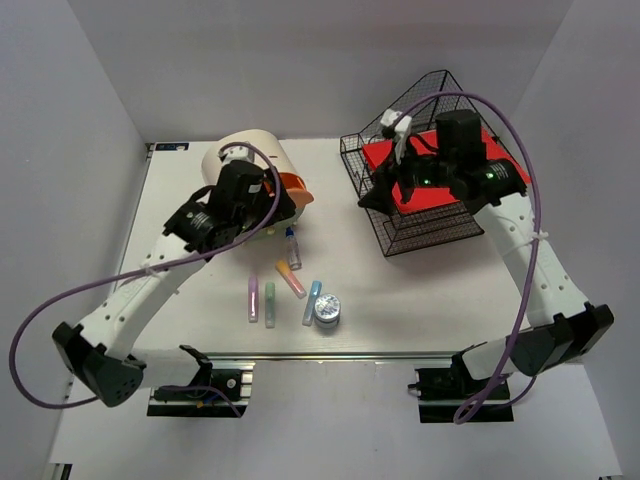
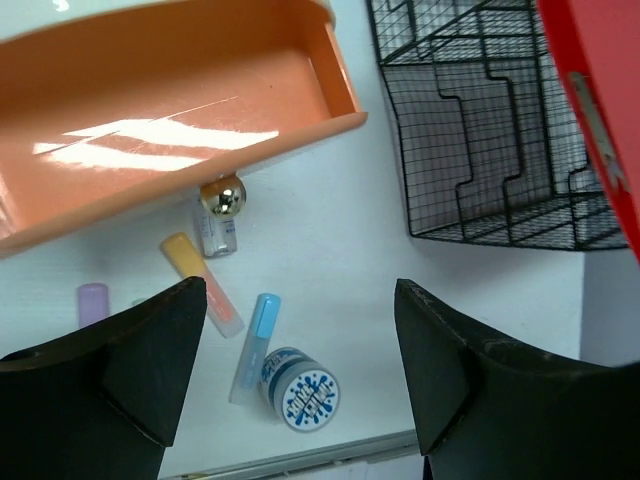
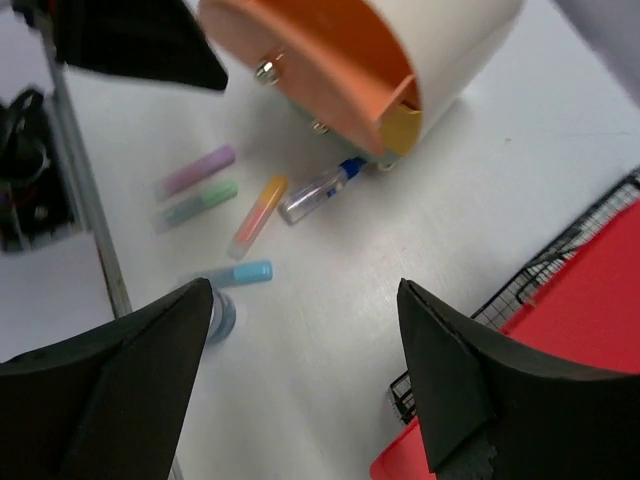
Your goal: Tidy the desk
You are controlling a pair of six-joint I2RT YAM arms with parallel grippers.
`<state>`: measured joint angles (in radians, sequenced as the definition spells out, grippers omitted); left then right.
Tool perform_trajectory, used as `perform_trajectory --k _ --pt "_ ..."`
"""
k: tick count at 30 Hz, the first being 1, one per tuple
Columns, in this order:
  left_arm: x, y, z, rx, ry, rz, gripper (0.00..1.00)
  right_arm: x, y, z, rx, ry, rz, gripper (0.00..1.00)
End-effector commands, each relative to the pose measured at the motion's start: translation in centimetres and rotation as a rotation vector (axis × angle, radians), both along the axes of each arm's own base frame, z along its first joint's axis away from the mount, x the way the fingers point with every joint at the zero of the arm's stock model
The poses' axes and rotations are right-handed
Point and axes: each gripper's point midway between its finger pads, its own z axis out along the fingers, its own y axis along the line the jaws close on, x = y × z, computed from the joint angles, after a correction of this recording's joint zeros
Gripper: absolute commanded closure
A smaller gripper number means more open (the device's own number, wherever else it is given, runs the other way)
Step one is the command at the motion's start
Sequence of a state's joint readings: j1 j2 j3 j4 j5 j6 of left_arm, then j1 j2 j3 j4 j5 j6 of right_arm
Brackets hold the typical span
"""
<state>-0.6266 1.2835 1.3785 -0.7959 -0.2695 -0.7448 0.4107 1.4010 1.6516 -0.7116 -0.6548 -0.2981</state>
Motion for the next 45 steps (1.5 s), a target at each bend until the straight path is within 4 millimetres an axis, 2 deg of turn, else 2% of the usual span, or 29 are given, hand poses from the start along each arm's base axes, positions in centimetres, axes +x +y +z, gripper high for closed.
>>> perform_trajectory --k 1,2,4,5,6,7,8,9,10,13,14,15,17,18,19,23,34,45 --pt "-2.4 1.1 2.2 -0.026 -0.041 -0.040 0.14 -3.1 1.4 -1.7 -0.061 -0.024 0.251 0.20" --pt "-3.2 1.8 3.3 -0.038 -0.073 -0.043 0.14 -3.2 1.7 -2.6 -0.078 -0.016 0.282 0.20" --pt "-4.2 3.8 3.5 -0.004 -0.097 -0.019 0.14 -4.9 2.6 -4.7 -0.120 -0.032 0.405 0.21" --pt "-5.1 4.9 4.7 -0.014 -0.143 -0.008 0.15 -5.2 2.9 -5.8 -0.140 -0.026 0.439 0.22" --pt "-5.6 5.8 4.5 0.011 -0.156 0.000 0.16 -7.0 3.9 -6.6 -0.150 -0.029 0.525 0.22" --pt "-6.0 7.0 4.4 0.039 -0.169 0.036 0.17 -7.5 4.2 -7.5 -0.169 -0.073 0.589 0.22" --pt "-6.4 7.9 4.5 0.046 -0.183 0.057 0.19 -8.3 4.3 -9.1 -0.192 -0.038 0.627 0.22" --pt "-7.2 8.8 4.9 0.042 -0.207 0.076 0.21 -9.6 5.2 -10.2 -0.222 -0.045 0.679 0.22" --pt "-7.5 9.5 4.0 0.064 -0.196 0.092 0.23 -10.0 5.5 -10.9 -0.243 -0.066 0.708 0.22" --pt "-8.4 10.3 3.0 0.072 -0.184 0.097 0.23 -11.4 5.8 -13.9 -0.327 -0.094 0.757 0.20" --pt "-8.6 10.4 2.7 0.077 -0.181 0.097 0.22 -11.9 5.8 -14.4 -0.338 -0.116 0.777 0.14" --pt "-8.8 10.6 2.6 0.074 -0.182 0.100 0.22 -12.9 5.7 -16.4 -0.366 -0.113 0.809 0.11" --pt "-9.4 11.1 2.7 0.067 -0.197 0.107 0.21 -13.3 5.5 -17.7 -0.388 -0.127 0.802 0.11" --pt "-9.5 11.3 2.8 0.061 -0.207 0.108 0.21 -13.9 5.6 -19.2 -0.422 -0.147 0.814 0.11" --pt "-9.9 11.5 3.1 0.049 -0.223 0.110 0.21 -13.9 5.5 -19.7 -0.434 -0.157 0.811 0.11" --pt "-10.3 11.9 2.8 0.049 -0.228 0.114 0.20 -13.1 6.2 -20.9 -0.458 -0.196 0.786 0.11" --pt "-11.1 13.5 1.3 0.082 -0.217 0.164 0.18 -11.7 8.3 -20.8 -0.434 -0.205 0.690 0.11" --pt "-12.1 14.6 0.7 0.065 -0.210 0.200 0.18 -10.7 9.7 -22.4 -0.488 -0.195 0.652 0.11"
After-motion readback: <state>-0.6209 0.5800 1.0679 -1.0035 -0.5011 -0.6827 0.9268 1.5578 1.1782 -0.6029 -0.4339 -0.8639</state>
